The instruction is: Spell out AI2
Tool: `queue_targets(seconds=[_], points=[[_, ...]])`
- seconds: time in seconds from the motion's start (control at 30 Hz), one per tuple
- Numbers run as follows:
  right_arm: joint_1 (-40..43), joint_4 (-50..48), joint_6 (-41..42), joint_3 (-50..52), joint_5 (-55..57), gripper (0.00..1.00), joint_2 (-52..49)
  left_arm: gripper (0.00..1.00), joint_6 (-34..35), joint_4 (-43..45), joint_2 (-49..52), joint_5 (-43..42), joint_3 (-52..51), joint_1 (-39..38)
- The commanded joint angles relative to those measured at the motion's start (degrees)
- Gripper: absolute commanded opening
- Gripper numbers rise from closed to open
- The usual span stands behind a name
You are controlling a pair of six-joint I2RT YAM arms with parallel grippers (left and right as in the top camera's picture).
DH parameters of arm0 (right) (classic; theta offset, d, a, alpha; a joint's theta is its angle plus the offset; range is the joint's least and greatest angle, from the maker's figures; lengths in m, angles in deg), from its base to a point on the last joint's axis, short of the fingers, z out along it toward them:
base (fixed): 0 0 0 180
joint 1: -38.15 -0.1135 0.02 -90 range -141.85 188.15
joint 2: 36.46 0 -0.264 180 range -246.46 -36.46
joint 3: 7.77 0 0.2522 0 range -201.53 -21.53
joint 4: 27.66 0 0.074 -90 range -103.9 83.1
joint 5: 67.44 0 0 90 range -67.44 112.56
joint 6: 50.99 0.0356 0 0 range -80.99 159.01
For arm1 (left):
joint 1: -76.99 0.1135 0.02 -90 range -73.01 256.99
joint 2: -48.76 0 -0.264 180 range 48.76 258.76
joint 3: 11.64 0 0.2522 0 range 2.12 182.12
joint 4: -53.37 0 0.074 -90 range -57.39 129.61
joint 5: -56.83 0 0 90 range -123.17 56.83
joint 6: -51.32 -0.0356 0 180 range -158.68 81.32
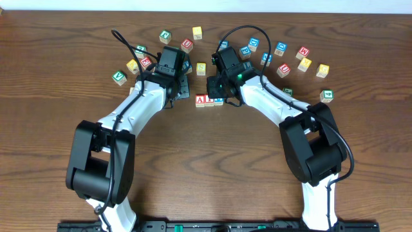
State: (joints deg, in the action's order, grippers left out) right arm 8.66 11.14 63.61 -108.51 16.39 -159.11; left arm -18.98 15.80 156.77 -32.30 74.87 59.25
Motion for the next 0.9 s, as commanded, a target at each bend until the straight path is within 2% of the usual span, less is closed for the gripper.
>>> queue_targets(seconds=[0.0,0.87], points=[[-0.61,0.44,0.68,-0.31,0.57,0.12,-1.03,0.15,0.55,-0.33,-0.44,1.33,0.31,0.0],[-0.61,1.36,0.7,-0.31,-0.44,0.13,-1.03,0.15,0.57,-0.31,-0.44,1.33,0.31,0.0]])
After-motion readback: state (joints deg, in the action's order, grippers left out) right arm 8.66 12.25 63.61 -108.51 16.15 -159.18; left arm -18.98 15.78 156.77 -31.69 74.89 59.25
